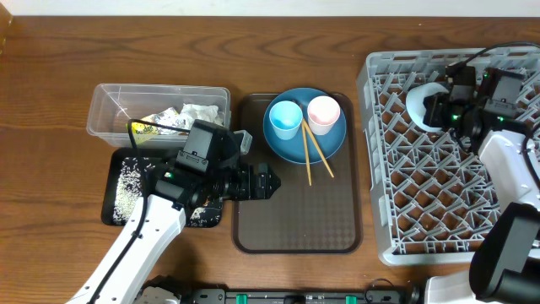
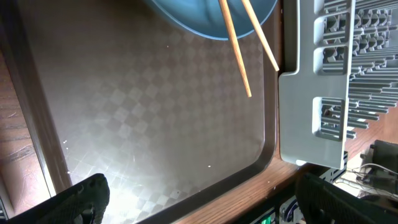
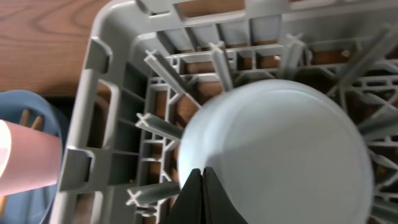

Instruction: Sort waste into correct bins and load items into the dishwasher rack

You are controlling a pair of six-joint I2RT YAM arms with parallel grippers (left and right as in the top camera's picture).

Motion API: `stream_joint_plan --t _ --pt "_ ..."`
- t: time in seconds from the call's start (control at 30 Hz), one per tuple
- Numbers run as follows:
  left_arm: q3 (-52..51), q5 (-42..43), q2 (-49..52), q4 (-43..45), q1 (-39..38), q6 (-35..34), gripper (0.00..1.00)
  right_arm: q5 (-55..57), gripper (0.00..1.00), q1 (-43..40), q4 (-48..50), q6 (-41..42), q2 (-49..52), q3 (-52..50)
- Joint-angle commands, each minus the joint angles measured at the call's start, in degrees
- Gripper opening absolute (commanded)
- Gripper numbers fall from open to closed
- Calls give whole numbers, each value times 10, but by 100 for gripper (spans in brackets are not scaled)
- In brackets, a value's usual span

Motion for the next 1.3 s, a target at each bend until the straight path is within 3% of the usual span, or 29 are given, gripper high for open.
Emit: stream_joint_plan --t 0.0,0.27,0.47,0.5,0.57,0.67,0.8,0.87,1.03,1.27 --pt "1 6 2 0 2 3 98 -7 1 7 4 7 -3 3" --pt "1 6 2 0 2 3 98 -7 1 28 -15 28 -64 3" --pt "1 6 2 0 2 3 98 18 3 108 -118 43 -143 3" --pt "1 6 2 0 2 3 98 30 12 124 -143 43 -152 3" --pt "1 6 2 0 2 3 98 59 43 163 -198 43 -165 3" --pt "1 6 2 0 2 3 98 92 55 207 -256 44 -167 3" --pt "1 6 2 0 2 3 98 178 56 242 -298 94 -160 0" --pt "1 6 2 0 2 3 98 204 51 246 -299 101 -157 0" --pt "1 6 2 0 2 3 98 214 40 246 -301 101 -157 -1" --pt "1 6 2 0 2 3 98 212 36 246 -317 101 -138 -4"
